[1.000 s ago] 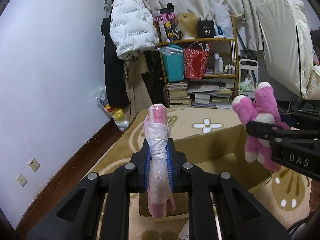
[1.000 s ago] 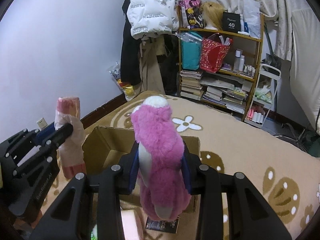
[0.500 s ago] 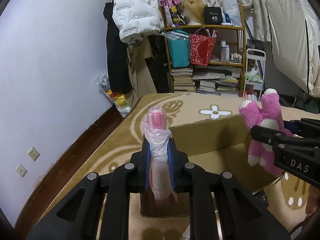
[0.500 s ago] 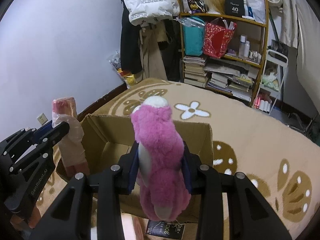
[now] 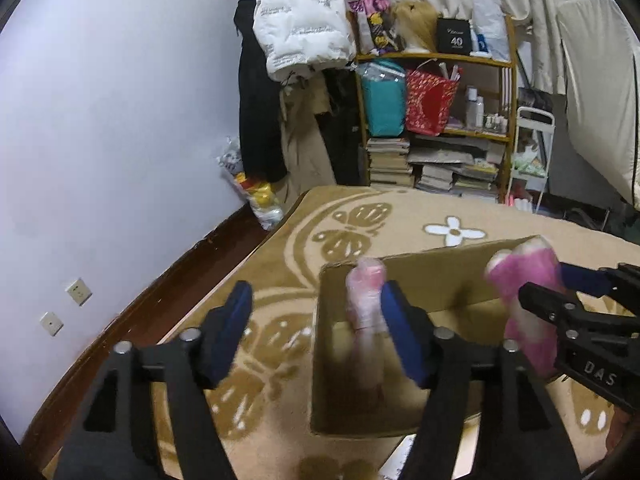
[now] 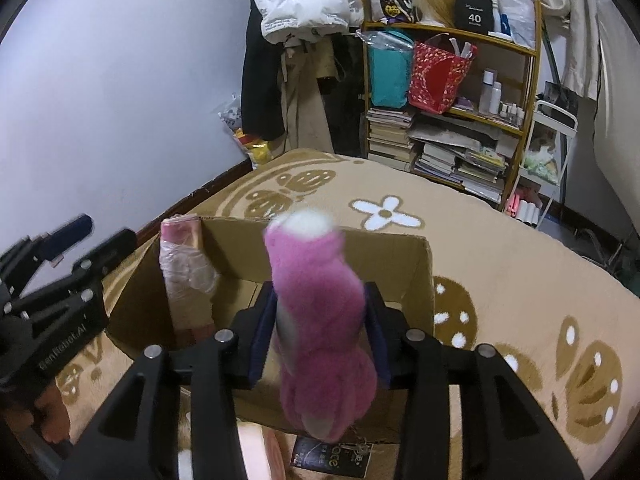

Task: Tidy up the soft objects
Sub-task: 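Lower both items into the box and open both grippers, then withdraw both open grippers from the box back toward the pile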

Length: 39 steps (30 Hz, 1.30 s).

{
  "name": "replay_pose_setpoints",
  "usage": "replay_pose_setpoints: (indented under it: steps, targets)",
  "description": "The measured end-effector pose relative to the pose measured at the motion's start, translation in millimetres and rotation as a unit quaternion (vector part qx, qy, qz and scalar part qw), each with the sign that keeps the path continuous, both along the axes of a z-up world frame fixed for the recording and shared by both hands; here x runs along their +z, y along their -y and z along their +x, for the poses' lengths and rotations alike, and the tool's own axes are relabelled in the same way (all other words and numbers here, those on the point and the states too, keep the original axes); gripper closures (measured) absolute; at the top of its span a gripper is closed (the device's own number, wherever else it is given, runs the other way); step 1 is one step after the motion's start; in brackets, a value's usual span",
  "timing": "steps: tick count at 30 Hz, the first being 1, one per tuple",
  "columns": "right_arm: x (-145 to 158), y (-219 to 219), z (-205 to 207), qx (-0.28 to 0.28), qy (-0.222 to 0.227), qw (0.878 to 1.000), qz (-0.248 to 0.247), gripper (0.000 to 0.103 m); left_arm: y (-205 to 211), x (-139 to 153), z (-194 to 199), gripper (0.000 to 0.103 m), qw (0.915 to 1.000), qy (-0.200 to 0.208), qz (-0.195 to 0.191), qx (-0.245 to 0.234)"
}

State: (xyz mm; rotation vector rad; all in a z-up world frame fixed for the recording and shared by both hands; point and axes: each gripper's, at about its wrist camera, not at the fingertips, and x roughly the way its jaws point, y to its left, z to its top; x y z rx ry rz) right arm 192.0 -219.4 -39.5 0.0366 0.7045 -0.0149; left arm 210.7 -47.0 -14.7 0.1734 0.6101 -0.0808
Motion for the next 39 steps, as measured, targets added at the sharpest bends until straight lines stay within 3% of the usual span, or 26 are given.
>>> replay_pose_setpoints:
  steps: [8, 13, 16, 26, 39]
  targets:
    - [13.9, 0.9, -11.0, -0.015, 0.016, 1.000, 0.014, 0.013, -15.1, 11.7, -5.3, 0.005, 0.9998, -0.001, -0.011, 0.018]
    - [27.2, 1.1, -20.4, -0.026, 0.021, 0.999, 0.013, 0.009, -23.8, 22.3, -14.9, 0.003, 0.9993, 0.008, 0.000, 0.037]
    - [35.1, -0.5, -29.0, -0.029, 0.028, 0.999, 0.014, 0.001, -28.3, 30.9, -21.9, 0.000, 0.9993, 0.009, 0.000, 0.036]
    - [57.7, -12.2, -56.0, -0.020, 0.041, 0.999, 0.016, 0.000, -40.1, 44.4, -56.5, 0.000, 0.9991, -0.006, 0.024, 0.034]
    - [59.2, -29.6, -104.4, -0.012, 0.043, 0.999, 0.031, 0.000, -63.1, 46.6, -106.1, 0.000, 0.9984, -0.043, 0.005, 0.037]
